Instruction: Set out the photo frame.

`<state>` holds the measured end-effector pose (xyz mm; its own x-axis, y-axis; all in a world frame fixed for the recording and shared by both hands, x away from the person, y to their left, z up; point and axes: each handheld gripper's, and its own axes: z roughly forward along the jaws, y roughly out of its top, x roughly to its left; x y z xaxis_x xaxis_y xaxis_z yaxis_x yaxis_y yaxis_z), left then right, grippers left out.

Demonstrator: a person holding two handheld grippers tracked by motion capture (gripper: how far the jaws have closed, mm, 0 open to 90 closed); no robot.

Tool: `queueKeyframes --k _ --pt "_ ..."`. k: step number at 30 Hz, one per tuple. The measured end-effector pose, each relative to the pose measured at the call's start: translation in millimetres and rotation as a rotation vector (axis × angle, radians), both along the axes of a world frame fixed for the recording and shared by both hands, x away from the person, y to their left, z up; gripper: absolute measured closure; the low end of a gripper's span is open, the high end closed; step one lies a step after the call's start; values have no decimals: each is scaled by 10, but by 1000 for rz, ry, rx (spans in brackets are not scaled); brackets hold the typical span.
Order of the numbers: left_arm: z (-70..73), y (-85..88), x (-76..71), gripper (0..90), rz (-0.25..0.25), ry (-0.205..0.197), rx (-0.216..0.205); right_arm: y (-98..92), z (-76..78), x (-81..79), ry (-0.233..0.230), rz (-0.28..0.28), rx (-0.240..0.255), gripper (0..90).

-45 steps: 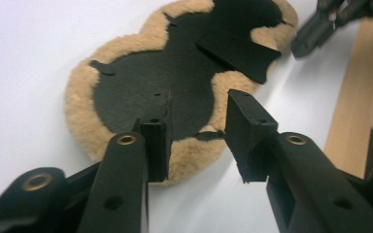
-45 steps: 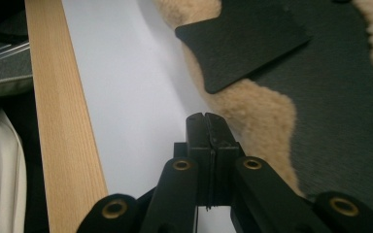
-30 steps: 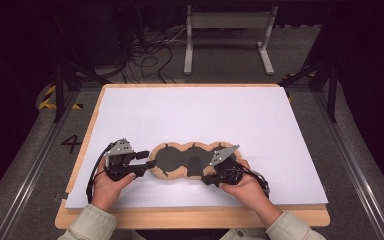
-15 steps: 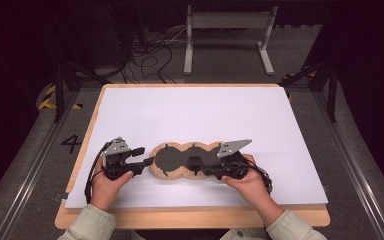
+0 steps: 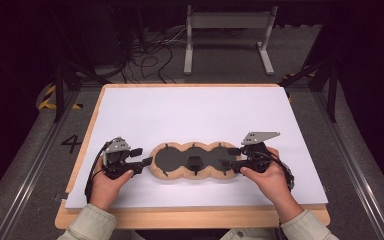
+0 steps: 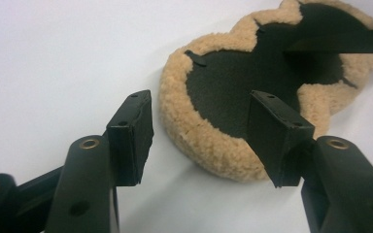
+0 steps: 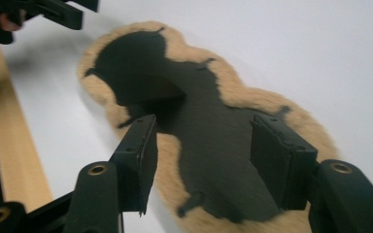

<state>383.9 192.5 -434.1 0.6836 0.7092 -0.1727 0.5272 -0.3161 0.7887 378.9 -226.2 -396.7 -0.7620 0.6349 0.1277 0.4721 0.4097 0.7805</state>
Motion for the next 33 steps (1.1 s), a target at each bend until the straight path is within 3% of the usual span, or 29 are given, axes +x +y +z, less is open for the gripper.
queueKeyframes --k 5,7,8,10,13,15,20,22,33 --pt "-24 20 20 430 16 26 -5 -111 -31 27 13 -45 -13 434" --pt "-37 34 33 436 27 69 -14 -193 -78 59 39 -90 -23 422" --pt "-37 34 33 437 27 69 -14 -193 -78 59 39 -90 -23 422" --pt "-43 68 60 442 35 108 -35 -230 -105 71 38 -99 -6 421" --pt "-44 90 70 431 57 124 -41 -282 -151 90 51 -114 -11 420" --pt "-53 84 78 409 63 129 -35 -309 -184 107 42 -128 16 364" --pt "-76 48 81 370 61 146 -33 -335 -224 127 107 -135 -1 332" --pt "-92 31 88 350 59 161 -36 -317 -289 149 153 -129 -7 275" --pt "-176 -94 127 330 57 214 -20 -289 -440 220 267 -146 -1 157"
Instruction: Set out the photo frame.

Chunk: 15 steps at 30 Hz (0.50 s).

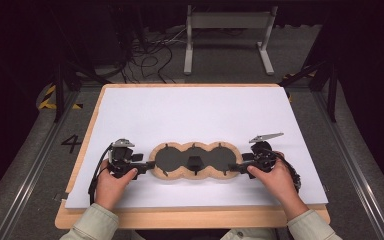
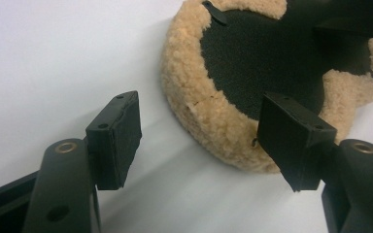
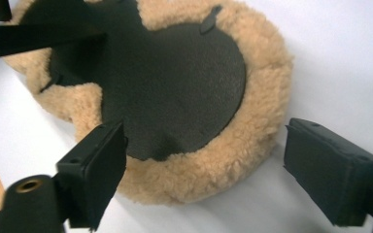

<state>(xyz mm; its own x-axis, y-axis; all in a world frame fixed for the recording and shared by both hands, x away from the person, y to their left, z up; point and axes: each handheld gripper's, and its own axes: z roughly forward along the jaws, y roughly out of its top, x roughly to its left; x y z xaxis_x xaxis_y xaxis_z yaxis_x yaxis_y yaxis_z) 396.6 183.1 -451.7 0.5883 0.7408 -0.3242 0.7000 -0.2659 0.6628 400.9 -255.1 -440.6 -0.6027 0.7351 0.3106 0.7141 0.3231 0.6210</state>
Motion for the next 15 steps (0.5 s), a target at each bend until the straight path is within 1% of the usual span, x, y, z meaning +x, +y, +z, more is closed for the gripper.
queueKeyframes --k 3,5,7,8,9,10,11,12,13,15 --pt "-15 -32 10 323 -5 11 -2 23 -33 9 12 1 -1 136" --pt "-22 -45 11 322 -6 17 -6 39 -40 8 10 2 -5 133" --pt "-30 -66 20 321 -9 33 -19 51 -42 8 8 6 -5 138" --pt "-30 -66 20 319 -9 33 -19 55 -44 6 7 9 -4 145" --pt "-39 -71 25 319 -15 56 -39 55 -44 6 7 9 -4 145" --pt "-50 -66 41 317 -25 71 -44 63 -45 1 5 13 -3 146" --pt "-58 -71 46 316 -30 100 -62 71 -43 -4 8 12 -4 146" --pt "-60 -68 52 321 -30 94 -60 79 -41 -7 9 11 -8 147" --pt "-60 -69 56 328 -37 98 -65 79 -41 -8 9 10 -8 151" --pt "-63 -77 56 331 -35 108 -72 71 -38 -7 13 4 -8 176"
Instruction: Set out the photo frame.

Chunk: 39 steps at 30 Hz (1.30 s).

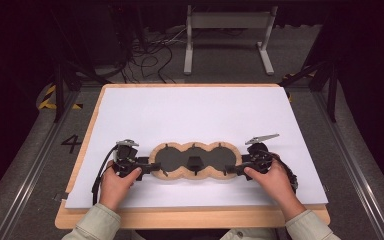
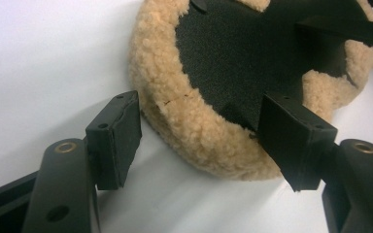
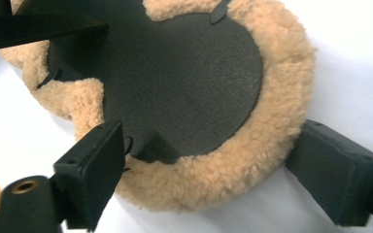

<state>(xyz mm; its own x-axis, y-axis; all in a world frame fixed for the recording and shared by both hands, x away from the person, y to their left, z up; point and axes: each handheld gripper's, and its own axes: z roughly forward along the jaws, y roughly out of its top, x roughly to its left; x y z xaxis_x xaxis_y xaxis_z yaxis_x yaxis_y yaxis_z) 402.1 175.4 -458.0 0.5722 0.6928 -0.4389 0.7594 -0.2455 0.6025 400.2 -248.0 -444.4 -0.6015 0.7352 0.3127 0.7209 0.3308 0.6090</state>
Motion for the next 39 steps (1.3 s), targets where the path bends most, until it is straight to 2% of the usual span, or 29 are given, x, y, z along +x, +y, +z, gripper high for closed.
queueKeyframes --k 5,9,20,22,28,32,33,36,39 --pt "2 -71 -13 304 -12 -19 23 -22 19 2 36 -12 7 196" --pt "8 -87 -16 291 -13 -22 31 10 33 -13 35 -12 -25 196" --pt "17 -105 -14 290 -5 -10 34 51 38 -42 41 -40 -40 190" --pt "21 -102 -13 298 -1 -6 34 38 42 -37 49 -55 -27 221" --pt "25 -93 -9 327 13 -3 30 33 65 -34 74 -87 -33 276" --pt "39 -97 -34 340 16 -14 37 22 89 -40 84 -106 -30 343" --pt "50 -89 -39 356 21 -39 56 13 102 -45 82 -104 -28 373" --pt "93 -96 -92 395 39 -76 69 -9 137 -61 72 -99 -31 423" --pt "122 -87 -125 431 46 -101 81 -19 158 -76 55 -95 -34 466"
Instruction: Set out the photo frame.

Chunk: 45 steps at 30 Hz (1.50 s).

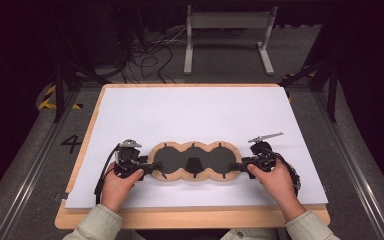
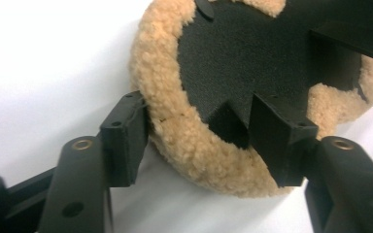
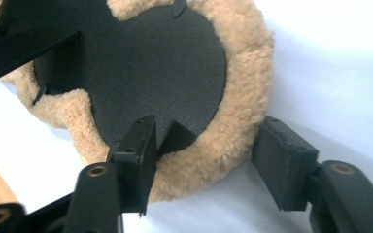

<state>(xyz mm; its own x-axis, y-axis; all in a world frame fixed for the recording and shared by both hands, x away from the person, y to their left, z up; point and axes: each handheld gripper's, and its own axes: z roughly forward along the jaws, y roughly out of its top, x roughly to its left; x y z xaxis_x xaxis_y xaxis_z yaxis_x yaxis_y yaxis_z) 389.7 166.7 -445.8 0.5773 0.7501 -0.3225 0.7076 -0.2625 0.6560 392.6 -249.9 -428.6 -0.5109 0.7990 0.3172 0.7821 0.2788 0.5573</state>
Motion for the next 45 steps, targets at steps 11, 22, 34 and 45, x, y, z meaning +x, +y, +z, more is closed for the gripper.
queueKeyframes --k 11,22,34,45 --pt "73 46 -80 590 14 -76 19 -99 80 -33 -40 -4 30 664" --pt "126 38 -149 667 25 -162 53 -91 112 -58 -66 0 14 679" --pt "66 81 -121 634 31 -94 -5 -47 107 -91 -165 35 -31 677" --pt "-71 3 -85 641 -34 -7 -63 8 76 -108 -175 111 20 900"
